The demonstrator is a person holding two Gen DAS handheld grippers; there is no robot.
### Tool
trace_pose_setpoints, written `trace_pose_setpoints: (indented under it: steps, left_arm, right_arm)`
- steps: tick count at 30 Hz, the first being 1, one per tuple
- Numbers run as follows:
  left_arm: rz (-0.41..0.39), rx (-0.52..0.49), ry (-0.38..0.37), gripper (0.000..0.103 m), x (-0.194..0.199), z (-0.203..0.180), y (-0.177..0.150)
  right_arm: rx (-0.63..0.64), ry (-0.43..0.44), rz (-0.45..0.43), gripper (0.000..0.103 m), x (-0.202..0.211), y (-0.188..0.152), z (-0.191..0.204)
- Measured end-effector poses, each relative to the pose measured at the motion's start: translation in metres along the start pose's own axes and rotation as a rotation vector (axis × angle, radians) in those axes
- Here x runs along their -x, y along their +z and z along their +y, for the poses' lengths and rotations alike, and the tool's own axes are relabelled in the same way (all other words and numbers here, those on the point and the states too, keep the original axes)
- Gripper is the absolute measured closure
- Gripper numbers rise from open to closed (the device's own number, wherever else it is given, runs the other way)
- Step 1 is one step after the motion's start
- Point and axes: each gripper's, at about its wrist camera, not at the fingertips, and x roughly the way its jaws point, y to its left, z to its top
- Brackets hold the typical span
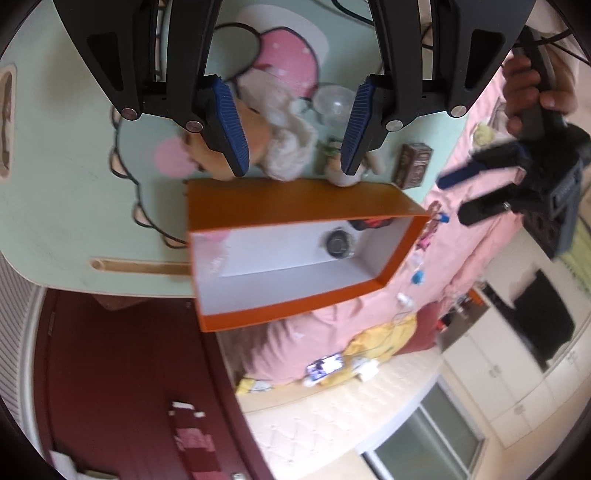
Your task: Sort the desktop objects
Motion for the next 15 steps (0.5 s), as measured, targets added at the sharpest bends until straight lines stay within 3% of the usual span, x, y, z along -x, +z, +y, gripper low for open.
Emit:
trace_pose_setpoints:
  steps: [2, 6, 9, 11, 13, 15]
  left_arm:
    - [0.02, -0.303, 0.072, 0.022, -0.006, -0.036, 0.015]
    - [0.076, -0.601, 0.068, 0.022, -0.028, -0.08, 0.036]
    - [0.214, -0.581, -0.11, 0.022, -0.061, -0.099, 0.064]
    - [0.385, -0.449, -0.229, 0.022, -0.096, -0.105, 0.082]
    - [0.513, -0.387, -0.229, 0.026, -0.132, -0.112, 0.086]
    - [0.593, -0.383, -0.187, 0.053, -0.161, -0.116, 0.082]
  right_arm:
    - [-0.012, -0.01, 0.006, 0.051, 0.002, -0.005, -0.004]
    - [-0.063, -0.002, 0.009, 0.051, 0.006, -0.014, -0.015]
    - [-0.081, 0.001, -0.002, 0.051, 0.008, -0.014, -0.021]
    - [-0.09, 0.002, -0.017, 0.051, 0.012, -0.015, -0.025]
    - [-0.101, -0.002, -0.033, 0.049, 0.017, -0.016, -0.028]
    - [-0.117, -0.004, -0.047, 0.048, 0.021, -0.017, -0.031]
